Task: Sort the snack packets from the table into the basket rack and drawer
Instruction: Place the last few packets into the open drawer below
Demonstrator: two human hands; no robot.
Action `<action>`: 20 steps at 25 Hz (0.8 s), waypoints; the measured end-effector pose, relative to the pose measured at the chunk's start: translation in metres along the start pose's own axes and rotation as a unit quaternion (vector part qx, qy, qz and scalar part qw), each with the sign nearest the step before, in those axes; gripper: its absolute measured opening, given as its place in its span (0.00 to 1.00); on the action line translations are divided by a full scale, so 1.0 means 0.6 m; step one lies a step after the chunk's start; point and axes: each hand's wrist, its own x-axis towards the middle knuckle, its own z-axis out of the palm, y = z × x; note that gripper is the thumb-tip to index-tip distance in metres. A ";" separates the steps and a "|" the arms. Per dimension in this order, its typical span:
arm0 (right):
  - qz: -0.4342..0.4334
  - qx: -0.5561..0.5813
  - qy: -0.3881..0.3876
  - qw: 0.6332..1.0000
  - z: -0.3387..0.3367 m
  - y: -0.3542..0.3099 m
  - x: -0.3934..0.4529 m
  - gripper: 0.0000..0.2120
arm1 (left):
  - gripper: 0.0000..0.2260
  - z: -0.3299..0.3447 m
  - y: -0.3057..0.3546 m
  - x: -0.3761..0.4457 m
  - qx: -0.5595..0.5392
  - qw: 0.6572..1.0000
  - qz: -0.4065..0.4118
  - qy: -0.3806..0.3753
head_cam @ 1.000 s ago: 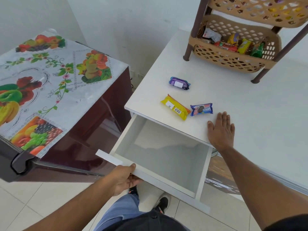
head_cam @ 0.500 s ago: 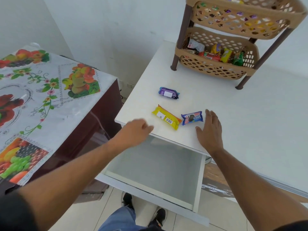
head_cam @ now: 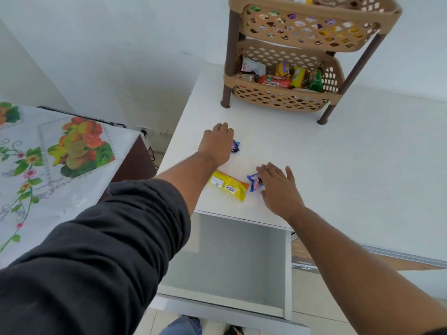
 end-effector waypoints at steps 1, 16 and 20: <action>0.004 -0.002 0.004 1.000 0.003 0.000 -0.002 0.30 | 0.21 0.009 -0.004 0.005 -0.001 1.000 0.007 -0.008; 0.136 0.152 -0.078 0.976 -0.018 -0.006 -0.084 0.18 | 0.15 -0.024 -0.006 -0.062 -0.161 0.987 0.008 -0.014; 0.117 0.148 -0.262 0.947 -0.070 -0.026 -0.107 0.21 | 0.13 -0.106 0.038 -0.185 -0.290 0.952 0.072 -0.067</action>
